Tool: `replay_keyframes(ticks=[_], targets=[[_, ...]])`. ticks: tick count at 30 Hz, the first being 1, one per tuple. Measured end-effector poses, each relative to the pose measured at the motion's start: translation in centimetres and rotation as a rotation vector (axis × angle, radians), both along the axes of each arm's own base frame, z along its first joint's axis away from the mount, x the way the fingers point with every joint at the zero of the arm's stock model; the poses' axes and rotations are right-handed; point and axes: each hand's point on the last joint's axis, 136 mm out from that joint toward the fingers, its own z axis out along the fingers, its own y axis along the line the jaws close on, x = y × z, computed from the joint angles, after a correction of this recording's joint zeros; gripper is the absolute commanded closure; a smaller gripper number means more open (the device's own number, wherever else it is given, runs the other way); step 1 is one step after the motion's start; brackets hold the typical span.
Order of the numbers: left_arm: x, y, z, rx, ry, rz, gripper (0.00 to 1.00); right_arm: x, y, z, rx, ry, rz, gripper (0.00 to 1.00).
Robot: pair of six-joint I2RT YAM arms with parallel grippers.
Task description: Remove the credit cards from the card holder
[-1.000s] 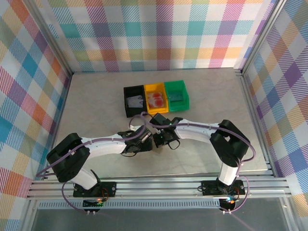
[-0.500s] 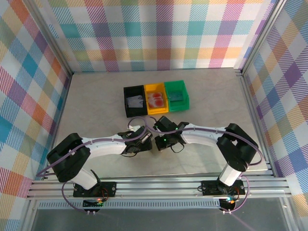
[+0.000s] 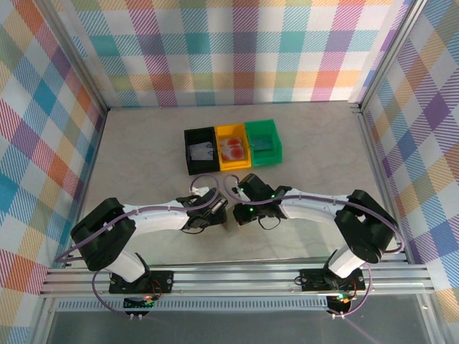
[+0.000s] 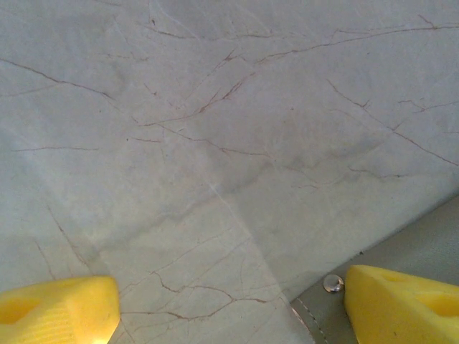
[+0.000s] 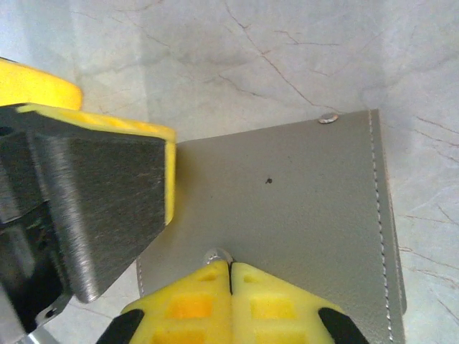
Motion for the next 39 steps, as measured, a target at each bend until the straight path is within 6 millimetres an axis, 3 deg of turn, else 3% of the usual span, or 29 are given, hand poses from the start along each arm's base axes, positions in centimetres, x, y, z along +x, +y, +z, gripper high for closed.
replay_keyframes(ticks=[17, 31, 39], targets=[[0.4, 0.2, -0.2, 0.01, -0.001, 0.065, 0.17, -2.2, -1.9, 1.1, 0.068, -0.022, 0.016, 1.0], [0.3, 0.2, -0.1, 0.004, 0.006, 0.076, 0.17, -0.6, -6.0, -0.1, -0.05, -0.115, -0.155, 1.0], [0.1, 0.0, 0.5, -0.049, -0.006, 0.074, 0.16, 2.0, -9.0, 0.1, -0.06, -0.136, -0.28, 1.0]])
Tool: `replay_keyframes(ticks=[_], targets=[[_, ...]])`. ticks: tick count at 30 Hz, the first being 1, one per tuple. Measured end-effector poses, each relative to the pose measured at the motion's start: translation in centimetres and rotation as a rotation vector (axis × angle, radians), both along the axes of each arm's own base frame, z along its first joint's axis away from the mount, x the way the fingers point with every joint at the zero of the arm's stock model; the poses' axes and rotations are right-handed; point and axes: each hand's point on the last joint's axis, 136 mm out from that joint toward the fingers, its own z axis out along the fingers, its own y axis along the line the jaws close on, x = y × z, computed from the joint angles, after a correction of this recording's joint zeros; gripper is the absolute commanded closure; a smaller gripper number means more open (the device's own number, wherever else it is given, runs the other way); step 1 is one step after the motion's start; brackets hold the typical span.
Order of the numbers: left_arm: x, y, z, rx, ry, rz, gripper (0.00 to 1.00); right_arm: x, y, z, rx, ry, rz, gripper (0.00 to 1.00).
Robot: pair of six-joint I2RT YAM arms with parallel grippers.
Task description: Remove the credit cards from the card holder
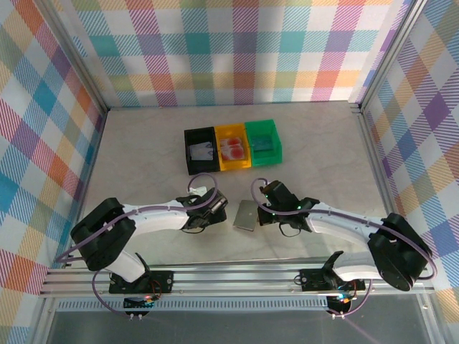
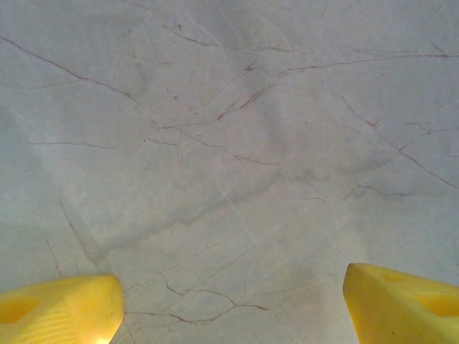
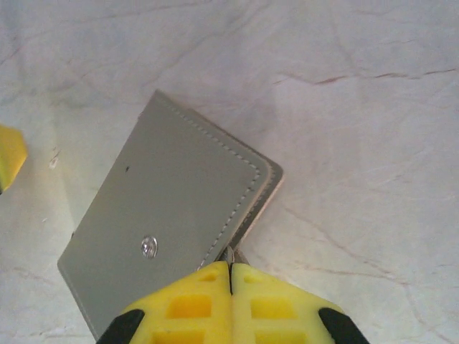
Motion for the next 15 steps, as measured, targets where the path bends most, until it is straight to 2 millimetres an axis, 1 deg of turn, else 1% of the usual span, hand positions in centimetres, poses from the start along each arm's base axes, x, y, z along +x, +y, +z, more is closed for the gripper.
replay_keyframes(ticks=[5, 12, 14, 15], targets=[[0.0, -0.3, 0.7, -0.064, -0.024, 0.012, 0.15, 1.2, -0.8, -0.3, 0.015, 0.005, -0.035, 1.0], [-0.2, -0.6, 1.8, -0.139, -0.043, 0.021, 0.15, 3.0, -2.4, -0.8, 0.036, 0.022, -0.086, 0.93], [-0.3, -0.7, 1.9, -0.153, -0.044, 0.022, 0.14, 3.3, -2.8, -1.1, 0.032, 0.031, -0.102, 0.87], [-0.3, -0.7, 2.0, -0.159, -0.046, 0.023, 0.14, 3.3, -2.9, -1.1, 0.031, 0.032, -0.105, 0.81]])
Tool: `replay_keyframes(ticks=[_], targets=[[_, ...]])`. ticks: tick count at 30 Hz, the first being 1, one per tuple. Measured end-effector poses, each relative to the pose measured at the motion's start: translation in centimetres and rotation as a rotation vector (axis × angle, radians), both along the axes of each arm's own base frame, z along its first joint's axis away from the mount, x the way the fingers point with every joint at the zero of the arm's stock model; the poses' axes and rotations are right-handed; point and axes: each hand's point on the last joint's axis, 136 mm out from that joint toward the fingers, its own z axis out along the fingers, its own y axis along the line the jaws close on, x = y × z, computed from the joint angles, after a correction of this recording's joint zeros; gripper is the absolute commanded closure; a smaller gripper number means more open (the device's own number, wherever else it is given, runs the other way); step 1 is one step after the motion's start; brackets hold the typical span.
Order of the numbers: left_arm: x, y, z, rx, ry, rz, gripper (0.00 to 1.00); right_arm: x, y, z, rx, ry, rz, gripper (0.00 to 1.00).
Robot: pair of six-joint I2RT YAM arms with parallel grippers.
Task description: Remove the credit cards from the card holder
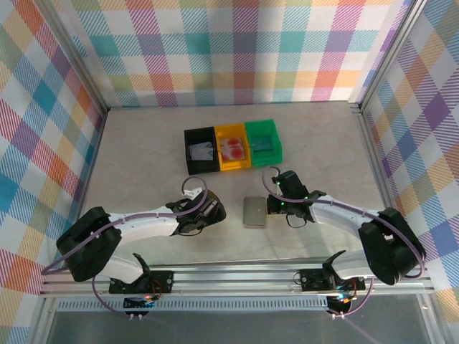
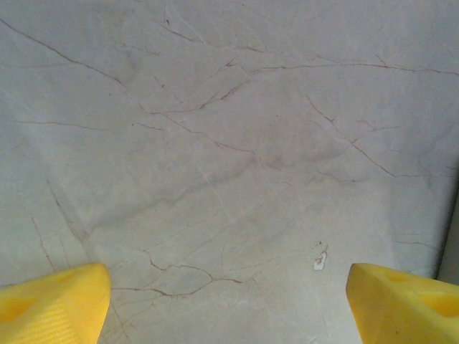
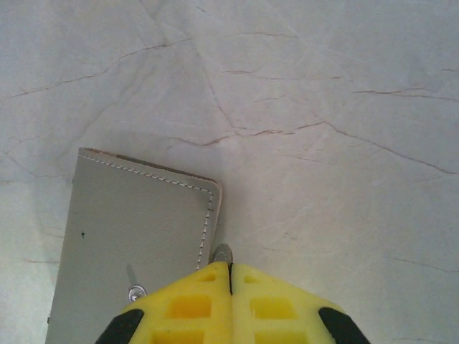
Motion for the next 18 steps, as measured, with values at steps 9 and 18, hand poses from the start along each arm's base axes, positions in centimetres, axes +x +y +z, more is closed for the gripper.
replay_keyframes(ticks=[9, 18], targets=[[-0.2, -0.3, 0.2, -0.037, -0.004, -0.008, 0.14, 0.0, 0.0, 1.4, 0.034, -0.035, 0.0, 0.63], [-0.3, -0.5, 0.3, -0.049, -0.004, -0.013, 0.14, -0.7, -0.8, 2.4, 0.047, -0.017, -0.059, 0.65]])
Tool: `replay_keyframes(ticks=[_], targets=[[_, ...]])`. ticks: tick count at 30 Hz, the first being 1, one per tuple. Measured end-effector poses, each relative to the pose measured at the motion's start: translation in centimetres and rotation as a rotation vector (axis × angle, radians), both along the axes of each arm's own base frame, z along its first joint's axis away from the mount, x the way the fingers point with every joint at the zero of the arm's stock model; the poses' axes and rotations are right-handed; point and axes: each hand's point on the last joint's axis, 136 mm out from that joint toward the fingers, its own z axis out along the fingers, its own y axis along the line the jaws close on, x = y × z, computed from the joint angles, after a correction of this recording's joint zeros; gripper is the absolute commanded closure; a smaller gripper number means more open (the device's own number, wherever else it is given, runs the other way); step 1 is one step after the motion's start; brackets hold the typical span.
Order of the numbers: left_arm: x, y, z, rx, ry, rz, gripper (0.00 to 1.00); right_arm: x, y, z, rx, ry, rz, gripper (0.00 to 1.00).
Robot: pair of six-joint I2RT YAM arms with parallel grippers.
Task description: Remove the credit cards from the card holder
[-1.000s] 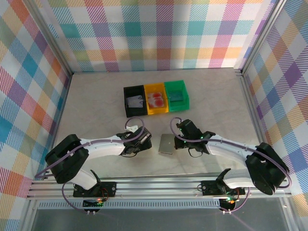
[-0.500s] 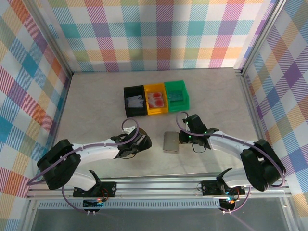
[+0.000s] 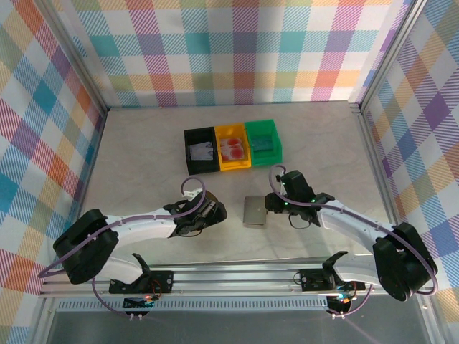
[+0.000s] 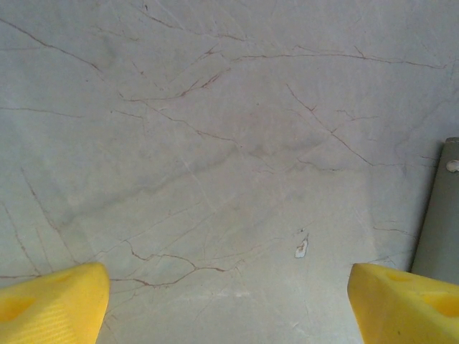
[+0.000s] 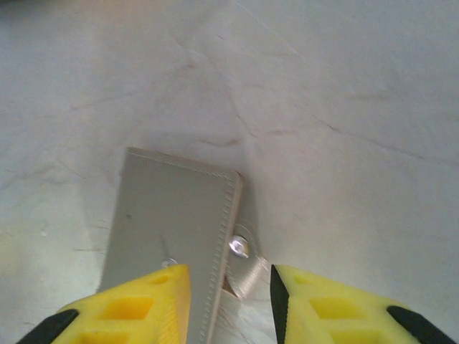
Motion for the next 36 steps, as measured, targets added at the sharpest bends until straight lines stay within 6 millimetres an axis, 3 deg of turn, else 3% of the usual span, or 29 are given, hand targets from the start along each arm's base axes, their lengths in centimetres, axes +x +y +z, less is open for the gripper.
replay_keyframes(ticks=[4, 12, 25, 36], targets=[[-0.2, -0.4, 0.1, -0.021, 0.011, -0.013, 0.13, -0.7, -0.2, -0.3, 0.005, 0.084, -0.062, 0.62], [-1.3, -1.5, 0.5, -0.083, 0.059, -0.054, 0.13, -2.5, 2.2, 0.0, 0.096, 0.158, -0.04, 0.54], [-3.5, -2.0, 0.7, -0.13, 0.13, -0.114, 0.11, -2.6, 2.7, -1.1, 0.121, 0.21, -0.064, 0.49], [-3.9, -1.7, 1.1, -0.125, 0.132, -0.126, 0.11, -2.5, 3.2, -2.1, 0.126, 0.226, -0.055, 0.49]])
